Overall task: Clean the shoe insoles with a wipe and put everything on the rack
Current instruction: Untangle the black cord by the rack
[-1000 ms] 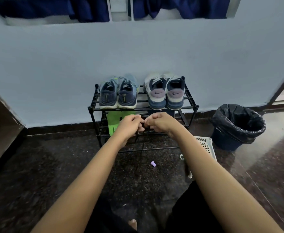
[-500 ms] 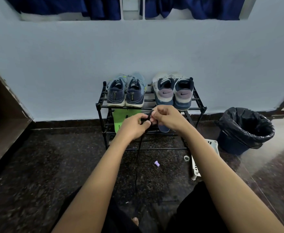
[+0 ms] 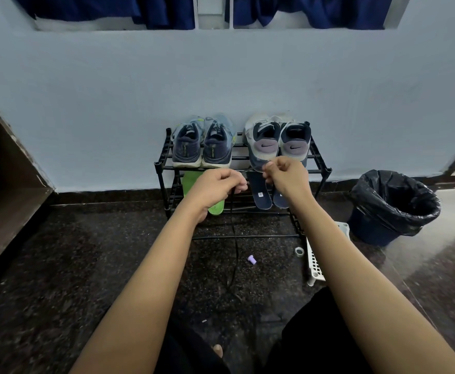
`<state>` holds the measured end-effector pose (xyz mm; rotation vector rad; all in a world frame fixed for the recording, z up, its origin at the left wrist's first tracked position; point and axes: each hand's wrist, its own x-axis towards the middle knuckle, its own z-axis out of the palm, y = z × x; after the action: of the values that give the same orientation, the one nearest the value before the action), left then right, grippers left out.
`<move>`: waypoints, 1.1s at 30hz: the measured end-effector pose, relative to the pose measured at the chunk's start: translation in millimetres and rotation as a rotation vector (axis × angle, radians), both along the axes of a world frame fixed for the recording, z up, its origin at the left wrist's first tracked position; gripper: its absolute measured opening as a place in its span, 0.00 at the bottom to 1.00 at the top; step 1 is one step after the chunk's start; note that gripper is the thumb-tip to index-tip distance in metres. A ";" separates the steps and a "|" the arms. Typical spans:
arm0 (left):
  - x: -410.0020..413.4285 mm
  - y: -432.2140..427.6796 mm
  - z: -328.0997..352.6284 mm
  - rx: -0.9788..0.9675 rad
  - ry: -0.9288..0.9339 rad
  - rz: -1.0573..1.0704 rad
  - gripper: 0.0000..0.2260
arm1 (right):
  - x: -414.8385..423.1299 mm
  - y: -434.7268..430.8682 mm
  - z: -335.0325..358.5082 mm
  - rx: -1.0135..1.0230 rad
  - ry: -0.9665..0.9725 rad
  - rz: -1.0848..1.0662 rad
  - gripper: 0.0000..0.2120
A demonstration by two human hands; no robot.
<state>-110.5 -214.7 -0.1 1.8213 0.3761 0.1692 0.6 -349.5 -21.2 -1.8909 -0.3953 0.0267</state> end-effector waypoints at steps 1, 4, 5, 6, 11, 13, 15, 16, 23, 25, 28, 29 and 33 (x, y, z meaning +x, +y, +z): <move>-0.5 -0.1 1.4 -0.056 -0.009 0.004 0.09 | 2.3 -2.2 -2.1 -0.061 -0.005 -0.025 0.10; 0.0 -0.3 3.2 -0.147 -0.034 0.013 0.09 | 3.4 -5.5 -3.9 -0.217 -0.122 0.073 0.03; 0.6 0.1 3.2 -0.142 -0.033 0.017 0.08 | 0.9 -5.3 -1.5 -0.206 -0.156 0.159 0.08; 0.7 0.1 3.9 -0.132 -0.029 0.020 0.08 | -2.7 -4.6 1.4 -0.168 -0.182 0.260 0.14; 1.9 -0.4 5.9 -0.075 -0.003 0.000 0.08 | -23.4 3.5 9.9 -0.122 -0.386 0.484 0.14; 1.7 -1.2 7.4 -0.097 -0.006 0.000 0.07 | -25.4 5.6 8.9 -0.103 -0.435 0.420 0.11; 1.0 -2.8 9.8 -0.143 -0.012 -0.008 0.06 | -23.5 7.3 7.8 -0.077 -0.461 0.329 0.09; 0.6 -4.2 11.8 -0.171 -0.019 -0.015 0.06 | -22.4 7.7 7.6 -0.074 -0.471 0.292 0.08; -3.9 -9.6 24.2 -0.321 -0.059 0.052 0.07 | 4.0 7.9 -27.5 -0.579 -0.300 0.213 0.18; -5.2 -9.9 24.6 -0.305 -0.063 0.065 0.07 | 6.9 4.8 -33.1 -0.646 -0.210 0.262 0.15; -6.3 -11.4 25.6 -0.284 -0.061 0.072 0.06 | -1.9 2.1 -18.8 -0.509 -0.203 0.372 0.06; -6.6 -11.6 25.5 -0.282 -0.060 0.072 0.06 | -7.1 2.4 -12.3 -0.413 -0.228 0.394 0.08; -9.2 -12.6 24.8 -0.237 -0.056 0.074 0.05 | -25.3 7.4 2.6 -0.080 -0.322 0.395 0.05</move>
<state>-119.7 -227.3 24.7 1.5674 0.4070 0.2174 -24.8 -342.2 -18.6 -1.8708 -0.9969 0.0015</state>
